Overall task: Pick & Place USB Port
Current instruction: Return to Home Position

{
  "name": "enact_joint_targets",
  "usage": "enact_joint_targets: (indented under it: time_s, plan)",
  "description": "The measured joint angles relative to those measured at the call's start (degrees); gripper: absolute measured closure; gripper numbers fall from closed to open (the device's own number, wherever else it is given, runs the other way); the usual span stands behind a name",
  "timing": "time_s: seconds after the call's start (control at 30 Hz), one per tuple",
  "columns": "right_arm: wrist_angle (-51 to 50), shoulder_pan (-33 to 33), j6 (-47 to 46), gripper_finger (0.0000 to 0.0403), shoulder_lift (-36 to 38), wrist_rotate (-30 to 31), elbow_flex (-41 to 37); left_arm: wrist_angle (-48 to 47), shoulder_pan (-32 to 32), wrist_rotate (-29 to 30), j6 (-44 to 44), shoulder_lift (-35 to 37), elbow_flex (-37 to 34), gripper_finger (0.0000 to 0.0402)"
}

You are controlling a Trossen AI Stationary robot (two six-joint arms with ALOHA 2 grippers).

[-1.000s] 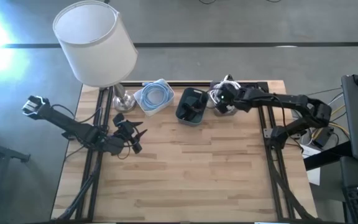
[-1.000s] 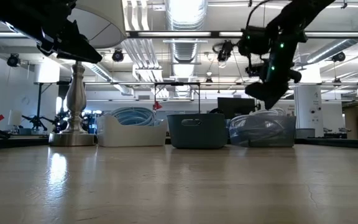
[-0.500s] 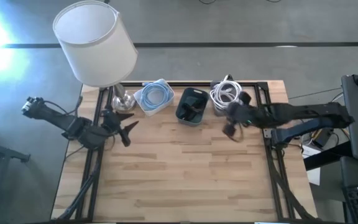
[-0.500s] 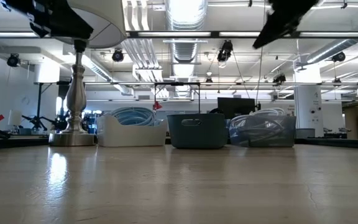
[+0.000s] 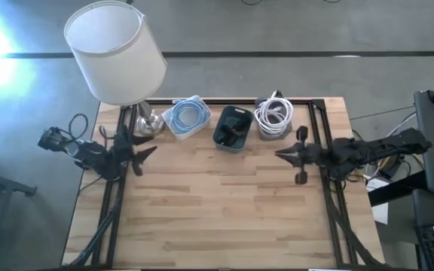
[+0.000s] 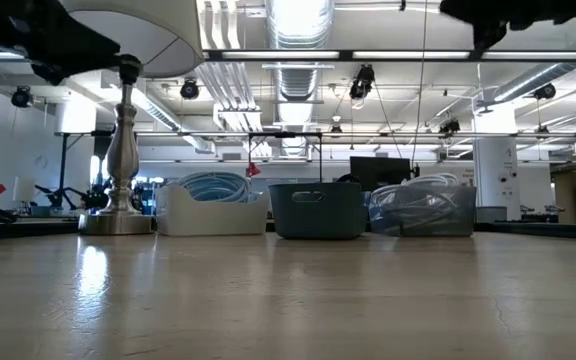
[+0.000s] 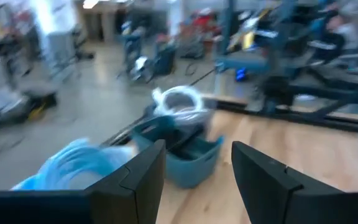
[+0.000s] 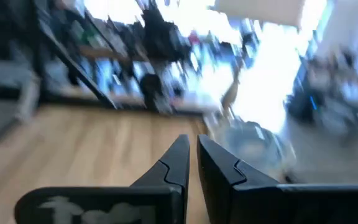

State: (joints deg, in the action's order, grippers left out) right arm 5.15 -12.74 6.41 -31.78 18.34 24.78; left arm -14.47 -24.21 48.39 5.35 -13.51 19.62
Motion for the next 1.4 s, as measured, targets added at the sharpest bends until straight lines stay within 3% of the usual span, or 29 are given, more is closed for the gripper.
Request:
enact_joint_targets:
  time_s: [0.17, 0.27, 0.57, 0.83, 1.07, 1.4]
  plan:
    - [11.8, 0.1, 3.7, 0.0376, 7.5, -0.6, -8.8, 22.3, 0.1, -8.7, -13.7, 6.2, -11.2, 0.0213]
    - [14.1, 0.0, 3.3, 0.0376, 11.4, -0.8, -12.4, 28.0, 0.2, -12.5, -16.0, 9.2, -15.8, 0.0213]
    - [14.3, 0.2, 6.8, 0.0376, 21.2, -0.4, -18.3, 27.4, 2.4, -10.3, -21.7, 13.5, -17.3, 0.0213]
    - [14.3, 0.8, 4.4, 0.0376, 27.0, -0.6, -22.6, 21.8, 6.0, -10.3, -14.9, 13.5, -19.1, 0.0213]
    - [10.2, 0.8, -2.0, 0.0376, 27.4, -0.8, -24.2, 19.8, 8.0, -10.2, -17.0, 13.5, -19.1, 0.0213]
    - [6.4, 0.8, -1.9, 0.0376, 26.4, -4.0, -24.2, 18.5, 8.0, -10.2, -17.0, 11.6, -19.1, 0.0213]
